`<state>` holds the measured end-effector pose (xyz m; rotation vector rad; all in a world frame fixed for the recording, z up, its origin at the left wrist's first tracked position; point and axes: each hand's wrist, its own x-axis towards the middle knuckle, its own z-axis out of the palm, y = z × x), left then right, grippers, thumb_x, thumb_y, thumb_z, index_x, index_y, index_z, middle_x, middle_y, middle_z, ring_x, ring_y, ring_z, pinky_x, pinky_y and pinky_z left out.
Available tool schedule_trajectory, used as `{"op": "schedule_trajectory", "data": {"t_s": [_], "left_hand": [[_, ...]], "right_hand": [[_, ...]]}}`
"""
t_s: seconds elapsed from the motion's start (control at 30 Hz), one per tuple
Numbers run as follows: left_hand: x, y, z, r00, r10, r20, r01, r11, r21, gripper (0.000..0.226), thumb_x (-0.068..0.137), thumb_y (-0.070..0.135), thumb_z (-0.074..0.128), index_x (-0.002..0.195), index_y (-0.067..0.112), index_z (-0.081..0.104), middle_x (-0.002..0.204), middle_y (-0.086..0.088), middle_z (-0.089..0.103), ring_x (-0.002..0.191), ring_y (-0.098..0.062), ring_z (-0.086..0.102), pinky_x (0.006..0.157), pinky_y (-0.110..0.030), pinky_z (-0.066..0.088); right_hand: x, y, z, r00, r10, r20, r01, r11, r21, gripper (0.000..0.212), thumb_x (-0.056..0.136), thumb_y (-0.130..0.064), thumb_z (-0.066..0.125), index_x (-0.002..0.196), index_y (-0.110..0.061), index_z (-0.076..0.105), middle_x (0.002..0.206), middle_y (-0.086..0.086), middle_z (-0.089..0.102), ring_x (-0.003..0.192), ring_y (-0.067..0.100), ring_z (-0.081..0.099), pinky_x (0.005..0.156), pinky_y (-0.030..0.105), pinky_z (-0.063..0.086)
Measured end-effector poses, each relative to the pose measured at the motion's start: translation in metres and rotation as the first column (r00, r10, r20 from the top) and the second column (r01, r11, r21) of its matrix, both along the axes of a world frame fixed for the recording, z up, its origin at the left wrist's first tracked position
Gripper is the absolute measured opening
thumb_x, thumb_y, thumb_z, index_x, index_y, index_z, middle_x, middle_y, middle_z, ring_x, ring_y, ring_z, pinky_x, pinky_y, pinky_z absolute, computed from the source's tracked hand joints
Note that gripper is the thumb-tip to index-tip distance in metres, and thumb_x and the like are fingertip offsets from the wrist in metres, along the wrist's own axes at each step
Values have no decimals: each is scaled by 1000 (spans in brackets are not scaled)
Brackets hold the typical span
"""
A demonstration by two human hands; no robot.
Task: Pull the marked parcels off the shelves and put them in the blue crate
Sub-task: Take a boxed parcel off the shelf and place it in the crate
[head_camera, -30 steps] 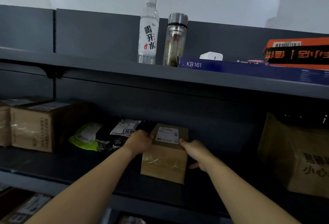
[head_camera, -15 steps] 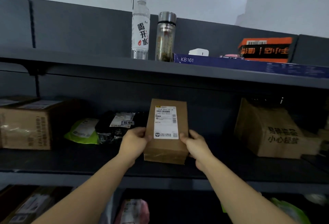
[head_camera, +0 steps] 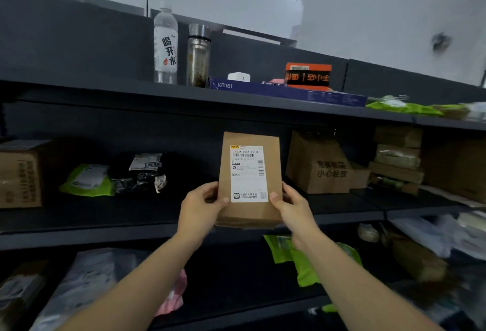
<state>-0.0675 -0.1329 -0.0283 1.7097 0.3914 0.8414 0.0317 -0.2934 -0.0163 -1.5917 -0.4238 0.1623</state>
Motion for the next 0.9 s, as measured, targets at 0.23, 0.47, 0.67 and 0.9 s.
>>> {"op": "schedule_trajectory", "data": {"t_s": [0.23,0.47,0.67,0.9], "left_hand": [[-6,-85,-8,998,-70,-4,70,998,6,39,85,8,69,122,19,64,112,6,68,107,-11,61,95,-34,51],[-18,-143,-7,998,-65,9,66,997,-38,39,87,8,67,125,17,63,115,4,67,107,-11,60,94,-34,51],[-31,-140,-7,1000,-24,-19,23,998,-52,41,87,11,67,127,19,61,114,6,68,106,-13,62,93,-43,53],[-34,-76,-2,999,26,-21,-27,999,-42,38,86,12,68,123,20,64,107,8,71,100,-13,66,91,-44,55]], "right_hand": [[-16,-93,-7,998,-59,6,59,998,0,48,95,-21,59,140,-29,46,125,-4,58,114,17,54,94,37,49],[-23,-149,-7,999,-47,17,47,999,-4,49,93,-24,61,140,-28,47,125,-2,58,114,20,55,100,45,48],[-31,-143,-10,1000,7,28,-7,1000,9,51,93,-25,61,142,-28,44,124,-3,57,113,18,54,97,41,49],[-30,-76,-6,998,41,39,-41,999,-3,53,94,-29,59,144,-27,40,132,0,53,115,17,51,93,36,47]]}}
